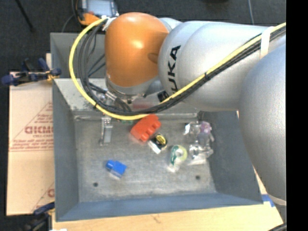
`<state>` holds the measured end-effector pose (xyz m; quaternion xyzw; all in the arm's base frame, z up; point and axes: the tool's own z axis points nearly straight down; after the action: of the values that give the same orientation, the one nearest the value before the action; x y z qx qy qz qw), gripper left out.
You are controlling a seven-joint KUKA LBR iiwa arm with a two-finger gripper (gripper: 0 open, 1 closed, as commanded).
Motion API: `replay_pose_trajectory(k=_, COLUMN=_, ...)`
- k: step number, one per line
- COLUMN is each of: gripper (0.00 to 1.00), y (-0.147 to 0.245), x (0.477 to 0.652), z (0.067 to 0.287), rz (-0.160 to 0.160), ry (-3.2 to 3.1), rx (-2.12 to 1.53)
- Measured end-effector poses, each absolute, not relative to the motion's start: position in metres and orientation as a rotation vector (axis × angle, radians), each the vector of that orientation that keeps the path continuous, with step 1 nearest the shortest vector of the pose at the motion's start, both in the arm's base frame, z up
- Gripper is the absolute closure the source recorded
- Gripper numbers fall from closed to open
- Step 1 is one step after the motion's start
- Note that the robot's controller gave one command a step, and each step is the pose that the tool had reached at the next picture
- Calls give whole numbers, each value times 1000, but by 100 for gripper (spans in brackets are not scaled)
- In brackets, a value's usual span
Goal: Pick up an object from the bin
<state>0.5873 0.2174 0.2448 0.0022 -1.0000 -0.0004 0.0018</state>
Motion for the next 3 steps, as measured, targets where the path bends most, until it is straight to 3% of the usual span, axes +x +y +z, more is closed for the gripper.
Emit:
replay_pose_trajectory(k=1, gripper=0, y=192, x=557, z=125, rz=2, ry=-3135, rx=-9)
replay_pose_trajectory(k=2, gripper=0, y=127, x=566, z=78, rz=3, ry=-3133, rx=256)
replay_pose_trajectory(k=3, gripper=0, y=164, x=521, z=71, rz=-4, ry=-3137, rx=181)
